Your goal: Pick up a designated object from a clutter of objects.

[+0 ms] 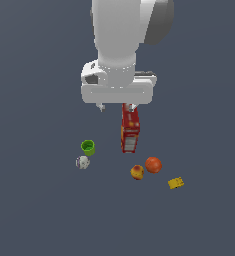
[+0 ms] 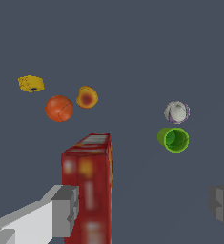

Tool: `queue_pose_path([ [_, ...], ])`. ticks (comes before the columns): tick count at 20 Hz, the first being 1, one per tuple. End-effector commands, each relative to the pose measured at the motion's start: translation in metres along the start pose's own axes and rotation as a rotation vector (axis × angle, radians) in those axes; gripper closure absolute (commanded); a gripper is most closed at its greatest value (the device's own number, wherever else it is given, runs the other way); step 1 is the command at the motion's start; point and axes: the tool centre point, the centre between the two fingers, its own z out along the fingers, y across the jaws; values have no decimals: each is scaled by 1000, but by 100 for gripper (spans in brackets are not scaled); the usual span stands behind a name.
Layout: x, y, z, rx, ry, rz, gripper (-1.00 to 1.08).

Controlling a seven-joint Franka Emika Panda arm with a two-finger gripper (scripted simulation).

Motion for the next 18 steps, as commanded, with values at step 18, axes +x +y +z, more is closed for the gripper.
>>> queue_pose_path([
  [18, 11, 20, 3, -18, 19, -14, -92],
])
